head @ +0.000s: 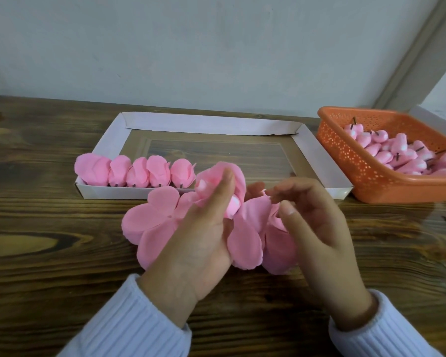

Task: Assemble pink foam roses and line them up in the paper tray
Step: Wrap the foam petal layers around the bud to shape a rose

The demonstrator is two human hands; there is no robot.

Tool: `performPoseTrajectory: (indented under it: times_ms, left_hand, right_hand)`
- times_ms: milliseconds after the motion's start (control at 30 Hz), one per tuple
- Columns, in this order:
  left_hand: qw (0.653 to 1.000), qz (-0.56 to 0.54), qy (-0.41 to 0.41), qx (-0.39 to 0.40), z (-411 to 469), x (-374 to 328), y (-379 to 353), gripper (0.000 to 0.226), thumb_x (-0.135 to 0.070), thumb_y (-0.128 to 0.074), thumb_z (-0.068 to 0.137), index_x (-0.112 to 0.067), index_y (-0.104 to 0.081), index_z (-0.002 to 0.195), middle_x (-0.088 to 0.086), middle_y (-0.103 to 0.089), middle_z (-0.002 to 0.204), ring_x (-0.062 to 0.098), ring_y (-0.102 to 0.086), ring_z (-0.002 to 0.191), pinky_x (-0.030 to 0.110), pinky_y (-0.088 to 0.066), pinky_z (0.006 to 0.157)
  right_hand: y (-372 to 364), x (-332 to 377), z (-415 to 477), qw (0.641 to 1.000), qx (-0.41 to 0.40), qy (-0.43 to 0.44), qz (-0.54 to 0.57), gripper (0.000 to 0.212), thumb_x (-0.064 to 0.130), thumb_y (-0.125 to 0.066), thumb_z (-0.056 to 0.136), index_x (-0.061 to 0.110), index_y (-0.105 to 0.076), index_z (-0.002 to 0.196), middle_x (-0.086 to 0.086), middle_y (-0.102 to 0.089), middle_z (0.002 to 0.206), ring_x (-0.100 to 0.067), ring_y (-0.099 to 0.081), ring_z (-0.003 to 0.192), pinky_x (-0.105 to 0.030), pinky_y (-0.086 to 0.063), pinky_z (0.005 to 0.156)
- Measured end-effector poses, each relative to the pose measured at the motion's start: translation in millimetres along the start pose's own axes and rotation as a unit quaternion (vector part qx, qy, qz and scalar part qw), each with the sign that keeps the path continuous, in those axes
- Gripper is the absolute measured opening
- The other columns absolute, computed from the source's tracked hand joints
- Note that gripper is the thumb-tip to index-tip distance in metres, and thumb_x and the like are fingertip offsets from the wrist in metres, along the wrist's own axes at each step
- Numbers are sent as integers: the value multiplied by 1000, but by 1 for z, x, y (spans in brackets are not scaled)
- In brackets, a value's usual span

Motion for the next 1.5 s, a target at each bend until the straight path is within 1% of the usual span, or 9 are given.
performPoseTrajectory:
  times_ms: [167, 267, 367, 500, 667, 900, 1100, 1333, 1500]
  left_hand:
    - [998, 54, -4, -14, -2, 5, -2, 30, -43, -59, 76, -16, -68, 66, 15, -65, 90, 37, -63, 105, 57, -48, 97]
    - [993, 117, -16, 3, -6, 5, -4, 32, -53, -66, 73, -22, -74, 73, 10, -71, 86, 30, -71, 88, 38, -58, 63]
    - [986, 155, -51, 27, -6, 3, -6, 27, -50, -61, 73, -26, -72, 73, 6, -69, 77, 28, -66, 72, 34, -55, 53]
    - [979, 190, -67, 36, -5, 5, -1, 26, -52, -65, 76, -28, -74, 84, 12, -69, 84, 35, -66, 80, 43, -57, 65]
    - [960, 252, -123, 15, -2, 2, 4, 29, -38, -72, 66, -26, -76, 92, 8, -72, 88, 27, -70, 91, 60, -52, 85]
    - [943, 297, -144, 34, -1, -1, 7, 30, -37, -70, 70, -20, -76, 95, 12, -74, 99, 29, -69, 103, 49, -51, 94]
    - [902, 382, -183, 85, -3, -6, 6, 3, -37, -70, 70, -39, -70, 69, -22, -61, 59, -6, -61, 61, 11, -48, 59]
    - [928, 342, -131, 64, 0, -2, 11, 19, -44, -63, 76, -34, -78, 82, -11, -72, 73, 2, -67, 73, 20, -52, 64]
    - [936, 329, -122, 6, 2, 1, 14, 38, -54, -62, 74, -24, -77, 91, 9, -72, 84, 26, -67, 83, 47, -53, 79]
  right_hand:
    - [-12, 3, -4, 996, 13, 17, -87, 25, 32, -64, 82, 22, -61, 104, 12, -67, 99, -14, -64, 96, -23, -47, 81]
    - [-20, 3, -5, 999, 37, -38, 10, 32, 24, -73, 81, 12, -60, 108, 1, -71, 99, -14, -68, 93, -25, -51, 79]
    - [-22, 4, -3, 992, 41, -76, 94, 32, 11, -69, 79, 4, -57, 107, -5, -73, 99, -11, -69, 89, -21, -52, 78]
    - [-20, 6, 0, 982, 41, -95, 157, 32, 9, -66, 79, 4, -57, 109, -2, -73, 96, -13, -69, 89, -21, -53, 75]
    - [-19, 4, -1, 977, 82, -125, 154, 34, 9, -60, 87, 4, -58, 121, -23, -68, 107, -35, -67, 96, -46, -55, 80]
    - [-17, 5, -1, 978, 109, -117, 133, 33, 12, -58, 88, 5, -59, 120, -10, -68, 116, -23, -65, 110, -30, -51, 91]
    - [-13, 6, 0, 974, 127, -135, 132, 31, 18, -63, 83, 17, -61, 114, 6, -73, 105, -8, -69, 96, -16, -52, 77]
    - [-10, 11, 2, 977, 144, -115, 110, 33, 20, -59, 86, 11, -58, 117, -4, -69, 106, -14, -68, 94, -20, -54, 79]
    - [-10, 10, 1, 974, 94, -155, 134, 33, 20, -54, 87, 17, -51, 119, -5, -74, 86, -12, -70, 75, -18, -53, 62]
Point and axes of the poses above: each hand's wrist, its own z-axis towards the middle knuckle, its own y-axis out of the back of the hand, x = y × z, the point moved 2 cm from there along z, towards the middle knuckle
